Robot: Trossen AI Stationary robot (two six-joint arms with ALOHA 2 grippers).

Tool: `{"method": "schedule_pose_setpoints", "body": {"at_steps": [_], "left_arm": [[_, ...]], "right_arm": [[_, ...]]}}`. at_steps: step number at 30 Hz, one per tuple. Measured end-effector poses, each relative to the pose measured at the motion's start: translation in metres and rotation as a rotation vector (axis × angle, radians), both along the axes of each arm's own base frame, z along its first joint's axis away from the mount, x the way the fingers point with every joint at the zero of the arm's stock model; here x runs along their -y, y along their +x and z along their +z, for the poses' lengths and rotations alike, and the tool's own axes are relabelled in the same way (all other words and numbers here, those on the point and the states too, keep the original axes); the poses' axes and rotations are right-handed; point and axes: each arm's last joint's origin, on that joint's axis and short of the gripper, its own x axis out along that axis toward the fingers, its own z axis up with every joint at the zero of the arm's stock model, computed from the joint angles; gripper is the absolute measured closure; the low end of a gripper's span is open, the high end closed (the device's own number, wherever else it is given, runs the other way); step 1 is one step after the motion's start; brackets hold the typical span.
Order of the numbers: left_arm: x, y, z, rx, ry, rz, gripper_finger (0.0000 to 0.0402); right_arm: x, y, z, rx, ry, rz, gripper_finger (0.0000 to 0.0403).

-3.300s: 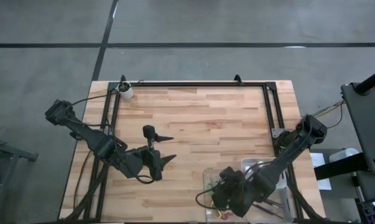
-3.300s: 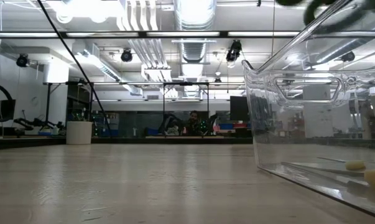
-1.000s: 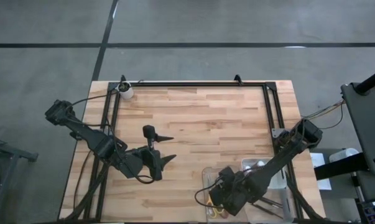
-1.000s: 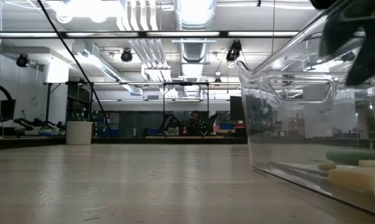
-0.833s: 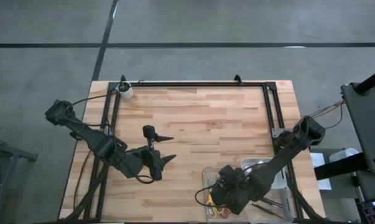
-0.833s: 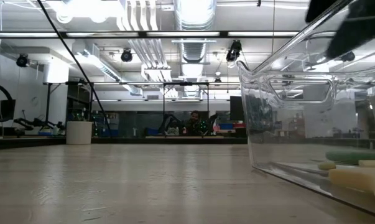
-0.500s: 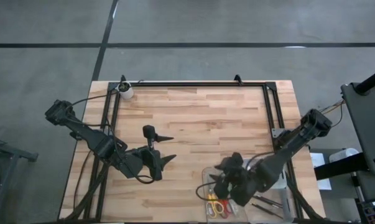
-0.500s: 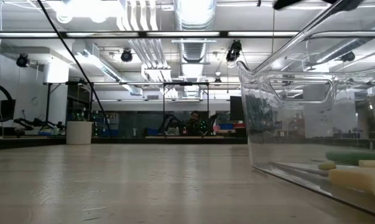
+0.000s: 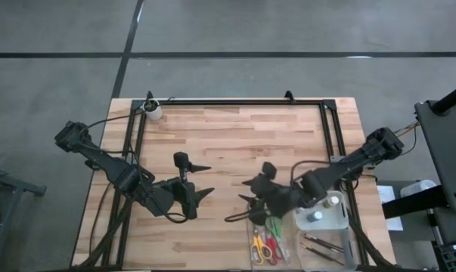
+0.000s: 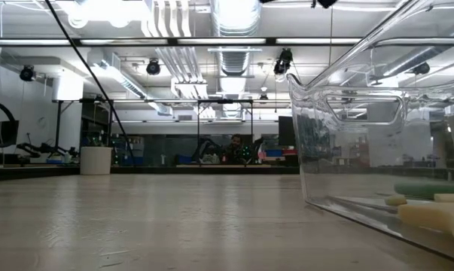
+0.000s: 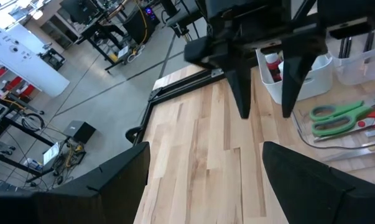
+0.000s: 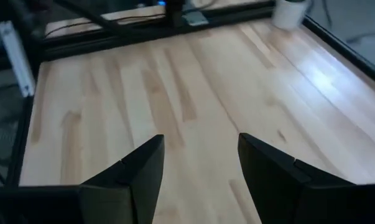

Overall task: Pick & Place Paint Supplies
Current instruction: Return to Home Position

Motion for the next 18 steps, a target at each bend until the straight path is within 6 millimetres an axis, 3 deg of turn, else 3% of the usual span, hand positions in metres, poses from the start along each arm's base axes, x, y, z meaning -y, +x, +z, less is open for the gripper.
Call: {"method": "schedule_pose_setpoints", "body": {"at_steps": [6, 11, 18], "left_arm": [[0.000, 0.000, 0.000, 0.000, 0.000, 0.000, 0.0088], [0.000, 0.000, 0.000, 0.000, 0.000, 0.000, 0.0088], [0.000, 0.000, 0.000, -0.001, 0.001, 0.000, 0.0088]], "right_arm": [[0.014, 0.015, 0.004, 0.059, -0.112, 0.162, 0.0202], [0.035, 0.021, -0.003, 0.160, -0.093, 0.275, 0.0202], [0.078, -0.004, -0.025, 0.338, -0.150, 0.465, 0.0202]]}}
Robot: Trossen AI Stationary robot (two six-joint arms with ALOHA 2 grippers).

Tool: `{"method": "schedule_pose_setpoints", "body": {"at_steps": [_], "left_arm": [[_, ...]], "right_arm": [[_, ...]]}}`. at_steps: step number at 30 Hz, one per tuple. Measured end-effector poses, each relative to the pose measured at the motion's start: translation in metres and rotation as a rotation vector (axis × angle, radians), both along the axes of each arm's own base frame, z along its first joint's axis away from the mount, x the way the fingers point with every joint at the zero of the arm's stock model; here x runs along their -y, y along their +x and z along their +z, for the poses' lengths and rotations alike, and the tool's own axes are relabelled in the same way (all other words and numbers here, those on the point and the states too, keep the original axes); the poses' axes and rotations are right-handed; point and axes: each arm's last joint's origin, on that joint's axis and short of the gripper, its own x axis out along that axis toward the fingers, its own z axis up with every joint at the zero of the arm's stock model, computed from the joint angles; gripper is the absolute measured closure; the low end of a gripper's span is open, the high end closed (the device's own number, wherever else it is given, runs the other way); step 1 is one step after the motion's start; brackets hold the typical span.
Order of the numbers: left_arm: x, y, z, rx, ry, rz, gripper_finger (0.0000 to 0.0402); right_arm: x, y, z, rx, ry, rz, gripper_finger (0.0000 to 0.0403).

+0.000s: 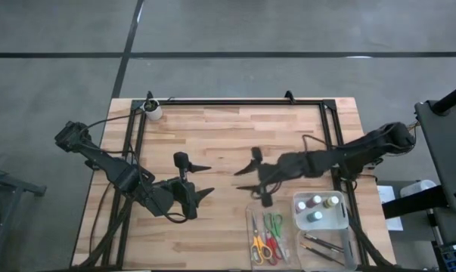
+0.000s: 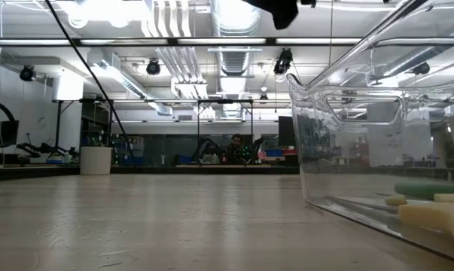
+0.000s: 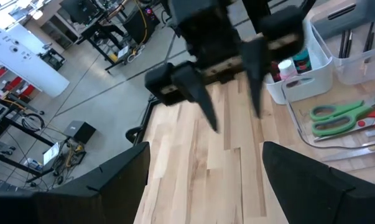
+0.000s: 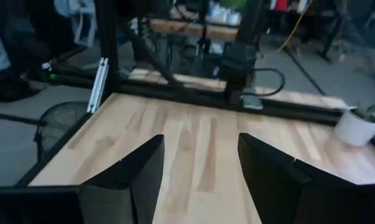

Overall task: Pick & Place Paint Supplies
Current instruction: Return to Home Position

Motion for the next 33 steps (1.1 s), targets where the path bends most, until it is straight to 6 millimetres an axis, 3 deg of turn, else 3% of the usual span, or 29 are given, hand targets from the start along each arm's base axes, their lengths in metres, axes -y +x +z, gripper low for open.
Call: {"method": "schedule_pose_setpoints", "body": {"at_steps": [6, 12, 17, 24, 33], "left_arm": [[0.000, 0.000, 0.000, -0.001, 0.002, -0.001, 0.0088], [0.000, 0.000, 0.000, -0.001, 0.002, -0.001, 0.0088], [0.000, 0.000, 0.000, -0.001, 0.002, -0.001, 0.0088], [0.000, 0.000, 0.000, -0.001, 0.002, -0.001, 0.0088], [0.000, 0.000, 0.000, 0.000, 0.002, -0.001, 0.0088]], "right_arm": [[0.029, -0.052, -0.001, 0.061, 0.084, -0.114, 0.0202], [0.035, -0.105, -0.004, 0.144, 0.111, -0.096, 0.0202], [0.038, -0.141, -0.029, 0.121, 0.147, -0.079, 0.0202], [0.043, -0.171, -0.069, 0.140, 0.208, -0.073, 0.0202], [0.048, -0.197, -0.097, 0.250, 0.213, -0.011, 0.0202]]}}
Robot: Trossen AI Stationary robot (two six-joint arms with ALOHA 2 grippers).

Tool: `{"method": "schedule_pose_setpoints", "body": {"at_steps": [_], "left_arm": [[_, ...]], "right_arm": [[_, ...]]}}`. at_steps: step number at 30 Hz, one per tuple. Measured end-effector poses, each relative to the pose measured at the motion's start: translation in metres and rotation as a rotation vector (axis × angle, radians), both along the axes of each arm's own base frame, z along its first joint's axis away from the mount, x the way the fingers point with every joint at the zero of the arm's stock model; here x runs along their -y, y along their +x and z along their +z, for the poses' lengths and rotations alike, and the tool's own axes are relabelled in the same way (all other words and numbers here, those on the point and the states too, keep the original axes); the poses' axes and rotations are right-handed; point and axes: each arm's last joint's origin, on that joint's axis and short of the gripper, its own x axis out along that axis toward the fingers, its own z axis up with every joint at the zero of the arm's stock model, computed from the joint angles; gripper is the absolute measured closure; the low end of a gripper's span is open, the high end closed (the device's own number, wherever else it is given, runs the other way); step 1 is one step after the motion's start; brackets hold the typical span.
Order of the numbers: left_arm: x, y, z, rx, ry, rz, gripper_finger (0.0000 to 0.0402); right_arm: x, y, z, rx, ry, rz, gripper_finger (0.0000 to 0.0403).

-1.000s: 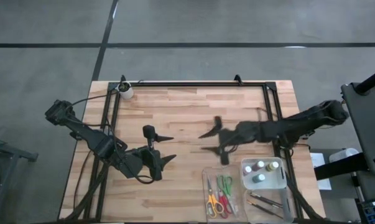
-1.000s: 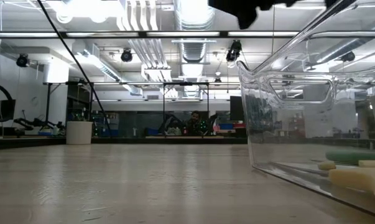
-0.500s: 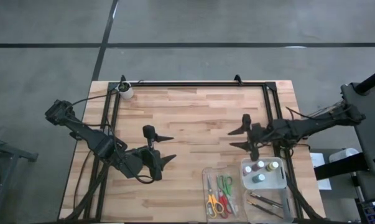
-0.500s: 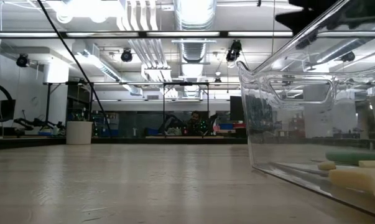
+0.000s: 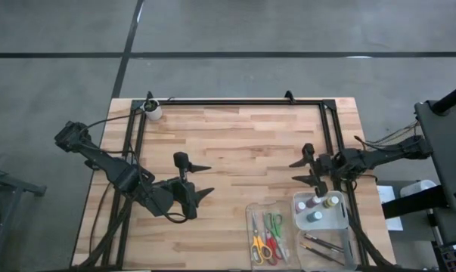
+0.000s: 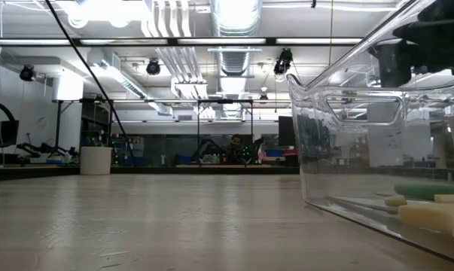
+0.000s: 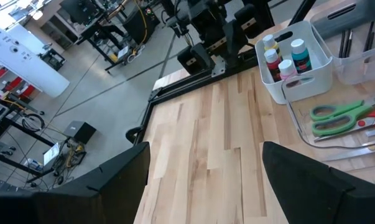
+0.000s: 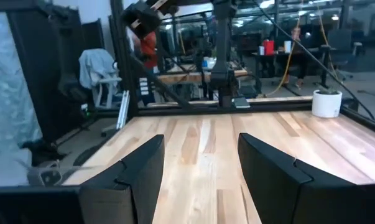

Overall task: Pick & Place Paint Supplies
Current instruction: Return to Home Position

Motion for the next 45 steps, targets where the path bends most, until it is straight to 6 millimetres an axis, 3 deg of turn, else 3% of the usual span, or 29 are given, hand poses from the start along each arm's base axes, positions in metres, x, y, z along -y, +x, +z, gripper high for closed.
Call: {"method": "schedule_pose_setpoints", "body": {"at_steps": [8, 34, 40, 45], "left_arm": [[0.000, 0.000, 0.000, 0.000, -0.001, 0.000, 0.0088], [0.000, 0.000, 0.000, 0.000, -0.002, 0.001, 0.0087], [0.000, 0.000, 0.000, 0.056, -0.136, 0.053, 0.0087], [0.000, 0.001, 0.002, 0.066, -0.133, 0.047, 0.0087]], "right_arm": [[0.003, -0.016, -0.005, -0.023, -0.028, 0.019, 0.0202], [0.002, -0.015, -0.009, -0.054, -0.052, 0.059, 0.0202], [0.002, -0.015, -0.008, -0.040, -0.129, 0.056, 0.0202], [0.002, -0.015, -0.008, -0.036, -0.151, 0.055, 0.0202]]}}
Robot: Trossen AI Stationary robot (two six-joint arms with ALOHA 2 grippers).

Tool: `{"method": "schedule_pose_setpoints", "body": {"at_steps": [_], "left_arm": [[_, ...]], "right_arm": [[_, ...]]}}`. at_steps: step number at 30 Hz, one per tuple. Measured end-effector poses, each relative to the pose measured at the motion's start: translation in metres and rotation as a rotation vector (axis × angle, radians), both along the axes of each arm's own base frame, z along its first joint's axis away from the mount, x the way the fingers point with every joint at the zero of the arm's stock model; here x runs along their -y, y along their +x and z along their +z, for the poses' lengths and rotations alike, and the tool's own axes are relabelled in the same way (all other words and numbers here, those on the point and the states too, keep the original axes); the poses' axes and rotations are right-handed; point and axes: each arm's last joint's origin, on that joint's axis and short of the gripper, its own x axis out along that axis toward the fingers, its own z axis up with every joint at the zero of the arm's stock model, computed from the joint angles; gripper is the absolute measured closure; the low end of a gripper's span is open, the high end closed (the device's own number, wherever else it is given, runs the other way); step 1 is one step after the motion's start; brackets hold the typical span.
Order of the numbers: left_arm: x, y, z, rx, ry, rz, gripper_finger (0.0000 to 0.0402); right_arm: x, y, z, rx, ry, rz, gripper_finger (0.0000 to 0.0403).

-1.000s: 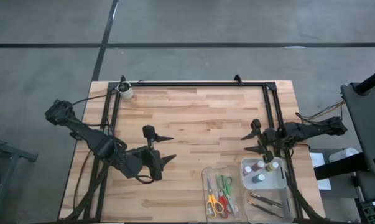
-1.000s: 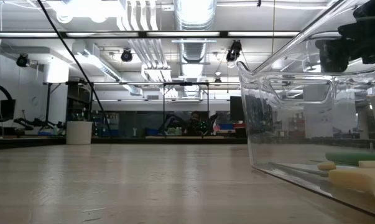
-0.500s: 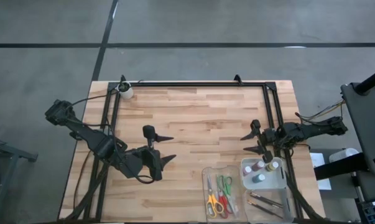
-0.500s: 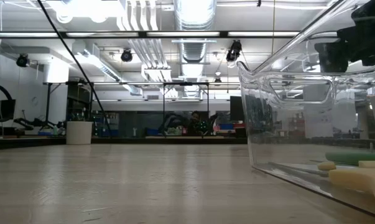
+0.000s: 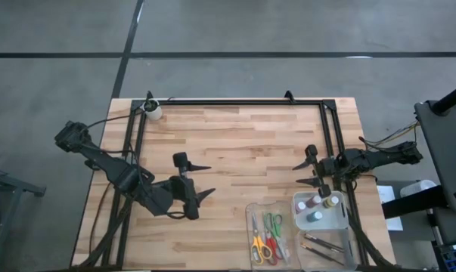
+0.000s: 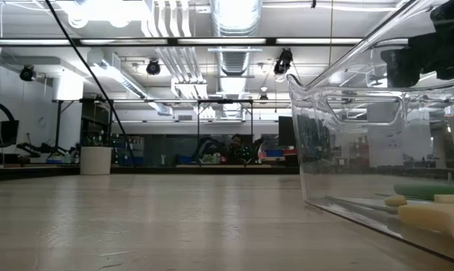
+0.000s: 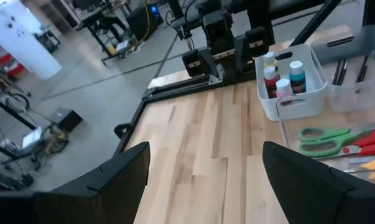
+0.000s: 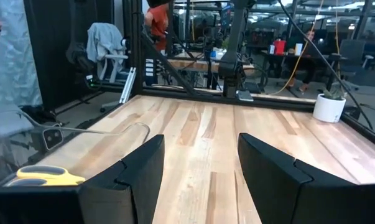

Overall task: Pick & Place Paint Supplies
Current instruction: Return to Home Position

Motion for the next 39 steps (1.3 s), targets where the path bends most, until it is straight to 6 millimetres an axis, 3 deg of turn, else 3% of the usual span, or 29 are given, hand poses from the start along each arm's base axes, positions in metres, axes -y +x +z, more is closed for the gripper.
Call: {"method": "schedule_pose_setpoints", "body": {"at_steps": [5, 10, 14, 19, 26, 30, 39], "left_arm": [[-0.008, 0.009, -0.002, 0.016, -0.104, -0.042, 0.0087], [-0.026, 0.014, -0.039, -0.055, -0.125, -0.155, 0.0087], [-0.053, -0.015, -0.053, 0.016, -0.256, -0.044, 0.0087], [-0.076, -0.067, -0.075, 0.201, -0.322, -0.073, 0.0087], [-0.097, -0.122, -0.133, 0.397, -0.463, -0.222, 0.0087], [-0.104, -0.140, -0.157, 0.457, -0.491, -0.260, 0.0088], [-0.113, -0.160, -0.180, 0.492, -0.479, -0.270, 0.0088]], "right_arm": [[0.000, 0.000, 0.000, 0.009, -0.045, -0.001, 0.0202], [0.000, 0.000, 0.000, 0.011, -0.051, -0.002, 0.0202], [0.000, 0.000, 0.000, 0.011, -0.050, -0.002, 0.0202], [0.000, 0.000, 0.000, 0.012, -0.051, -0.002, 0.0202], [0.000, 0.000, 0.000, 0.012, -0.052, -0.002, 0.0202], [0.000, 0.000, 0.000, 0.012, -0.052, -0.002, 0.0202], [0.000, 0.000, 0.000, 0.010, -0.048, -0.001, 0.0202]]}}
